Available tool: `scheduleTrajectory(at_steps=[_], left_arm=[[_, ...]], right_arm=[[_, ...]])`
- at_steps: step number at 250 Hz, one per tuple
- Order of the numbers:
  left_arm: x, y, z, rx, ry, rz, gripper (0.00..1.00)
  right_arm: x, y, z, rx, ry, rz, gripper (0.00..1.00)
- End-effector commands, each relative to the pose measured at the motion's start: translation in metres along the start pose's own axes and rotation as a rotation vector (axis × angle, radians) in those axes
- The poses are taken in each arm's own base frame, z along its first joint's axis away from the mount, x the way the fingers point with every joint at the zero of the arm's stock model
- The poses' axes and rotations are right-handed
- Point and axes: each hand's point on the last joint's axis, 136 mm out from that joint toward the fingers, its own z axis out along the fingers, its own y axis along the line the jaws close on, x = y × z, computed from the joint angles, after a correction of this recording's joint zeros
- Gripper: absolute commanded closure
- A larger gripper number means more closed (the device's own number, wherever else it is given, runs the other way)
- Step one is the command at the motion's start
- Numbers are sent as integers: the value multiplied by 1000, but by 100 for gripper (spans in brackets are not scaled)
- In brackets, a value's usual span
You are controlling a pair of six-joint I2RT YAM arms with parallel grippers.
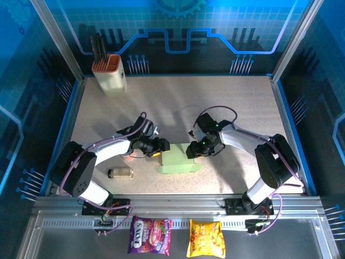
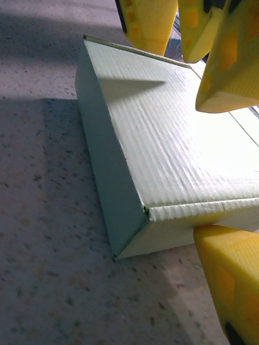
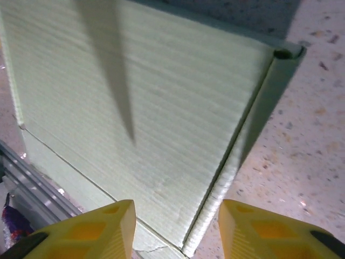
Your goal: Fold the paper box
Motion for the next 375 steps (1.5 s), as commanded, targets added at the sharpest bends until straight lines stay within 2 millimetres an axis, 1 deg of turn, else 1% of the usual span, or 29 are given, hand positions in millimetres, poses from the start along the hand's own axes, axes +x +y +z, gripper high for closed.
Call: scheduleTrajectory(at_steps=[1, 23, 45, 68, 91, 113, 147, 172, 192, 205, 235, 259, 270, 287, 310, 375], left_arm=[[-3, -8, -6, -23, 23, 89, 41], [-10, -2, -15, -86, 17, 136, 39], [-17, 2, -27, -157, 16, 229, 38], [-20, -11, -34, -136, 34, 377, 38], [-23, -28, -34, -78, 67, 505, 38], [-28, -32, -28, -71, 108, 590, 40], [-35, -28, -10, -93, 210, 685, 43], [-41, -25, 0, -115, 266, 739, 43], [-42, -28, 5, -105, 308, 788, 46], [-44, -27, 9, -117, 335, 812, 48], [-46, -19, 16, -147, 395, 835, 53], [-49, -14, 20, -165, 414, 843, 62], [-49, -14, 21, -162, 419, 848, 64], [-50, -13, 23, -162, 421, 851, 62], [-51, -10, 25, -172, 420, 852, 64], [-54, -3, 31, -193, 427, 857, 73]], right_arm=[[-5, -7, -11, 59, -42, 8, 54], [-8, -15, -19, 122, -68, 1, 51], [-10, -21, -27, 177, -85, -31, 50], [-13, -20, -37, 193, -117, -91, 48], [-16, -15, -47, 194, -147, -169, 48], [-19, -16, -56, 218, -169, -220, 48], [-25, -20, -68, 241, -192, -242, 49], [-27, -21, -72, 242, -201, -239, 49], [-27, -20, -73, 241, -205, -241, 49], [-26, -21, -73, 243, -204, -239, 49], [-27, -21, -75, 250, -211, -236, 49], [-27, -20, -77, 248, -217, -235, 50], [-27, -20, -78, 248, -219, -234, 50], [-28, -19, -79, 246, -221, -235, 50], [-28, -18, -80, 245, -224, -233, 50], [-29, -12, -84, 226, -238, -253, 51]])
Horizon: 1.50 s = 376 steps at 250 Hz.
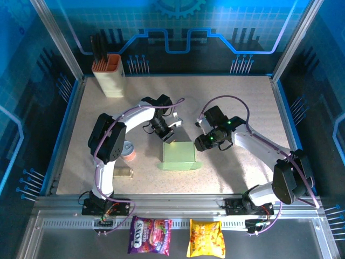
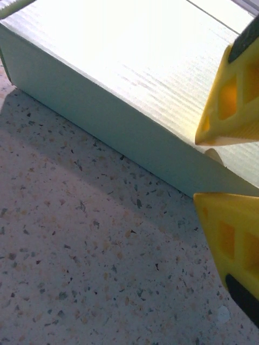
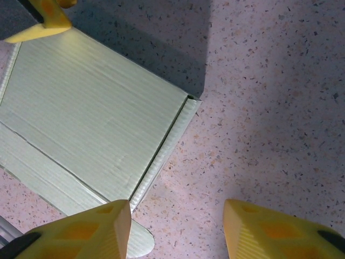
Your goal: Fold the paper box
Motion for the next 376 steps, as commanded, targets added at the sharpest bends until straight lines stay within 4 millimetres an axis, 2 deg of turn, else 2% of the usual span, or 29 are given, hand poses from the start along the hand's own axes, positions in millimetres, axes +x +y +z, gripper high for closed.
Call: scheduleTrajectory(at_steps=[1, 60, 95, 120, 166, 190, 239, 301, 325, 361, 376], left_arm=[[2, 3, 4, -6, 30, 22, 74], [-1, 7, 4, -26, 21, 27, 81], [1, 10, 7, -35, 33, 25, 85], [4, 13, 10, -43, 46, 22, 87], [5, 15, 13, -45, 56, 15, 88], [5, 17, 13, -55, 57, 16, 89], [6, 21, 14, -70, 69, 15, 90], [4, 22, 12, -83, 69, 17, 90], [4, 23, 12, -88, 68, 19, 90], [4, 23, 9, -93, 68, 13, 90], [2, 22, 4, -104, 54, 15, 86]], right_arm=[[-9, 4, -16, -14, -42, -21, 51], [-13, 20, -22, -86, -81, -90, 51], [-13, 36, -25, -120, -119, -210, 51], [-11, 55, -27, -140, -160, -358, 50], [10, 92, -18, -150, -202, -734, 32], [20, 104, -10, -111, -187, -896, 24], [31, 110, 12, -34, -122, -1088, 12], [5, 99, 31, 139, -121, -1235, 9], [1, 101, 33, 145, -114, -1295, 10], [11, 116, 26, 38, -126, -1330, 12], [13, 120, 23, 18, -146, -1324, 12]])
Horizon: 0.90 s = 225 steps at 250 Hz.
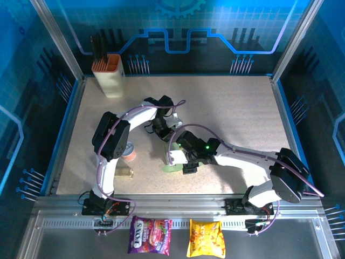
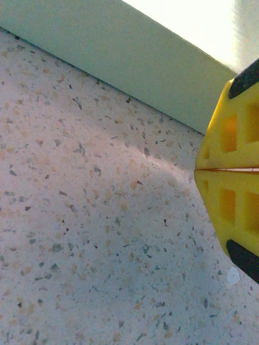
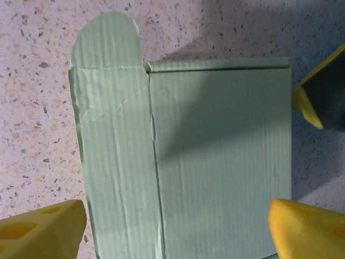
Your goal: Fold the paper box
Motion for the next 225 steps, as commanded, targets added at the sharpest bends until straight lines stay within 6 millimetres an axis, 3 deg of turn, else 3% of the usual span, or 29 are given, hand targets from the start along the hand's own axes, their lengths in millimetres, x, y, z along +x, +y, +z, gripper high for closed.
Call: scheduleTrajectory(at_steps=[1, 54, 84, 113, 180, 225], left_arm=[[-1, -2, -10, -18, -2, 23, 86], [-19, -23, -46, 27, -120, 44, 74], [-24, -42, -52, 85, -142, 69, 68], [-23, -53, -43, 108, -102, 97, 66], [-9, -47, -13, 89, 13, 94, 66], [-4, -39, -5, 58, 40, 90, 75]], right_arm=[[-20, 0, -15, -6, -89, -46, 12], [-3, -1, -20, 13, -60, 2, 13], [2, -4, -26, 32, -61, 19, 13], [3, -8, -32, 45, -69, 26, 13], [3, -8, -30, 30, -66, 28, 13], [3, -6, -29, 21, -63, 30, 13]])
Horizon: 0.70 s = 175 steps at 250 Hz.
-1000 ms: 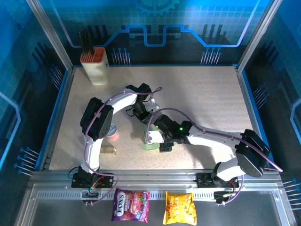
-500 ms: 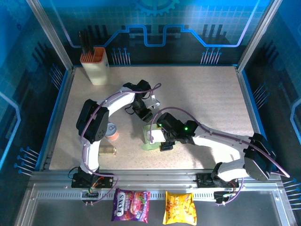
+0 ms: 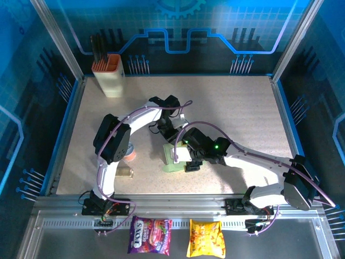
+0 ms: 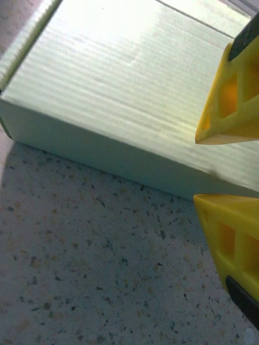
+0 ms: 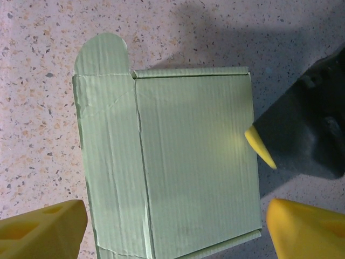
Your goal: Fold the paper box
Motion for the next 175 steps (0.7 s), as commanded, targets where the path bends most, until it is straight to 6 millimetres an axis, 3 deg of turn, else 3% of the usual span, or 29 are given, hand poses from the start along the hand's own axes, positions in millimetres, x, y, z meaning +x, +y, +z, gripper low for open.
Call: scheduleTrajectory(at_steps=[1, 48, 175], left_arm=[[9, 3, 5, -9, 47, 7, 75], [9, 6, 6, -24, 44, 12, 85], [12, 20, 8, -84, 48, 22, 96]], right_arm=[[3, 4, -1, -24, 3, 11, 13], [2, 9, 0, -50, -1, 8, 13], [-1, 26, 20, -105, 24, -39, 9]])
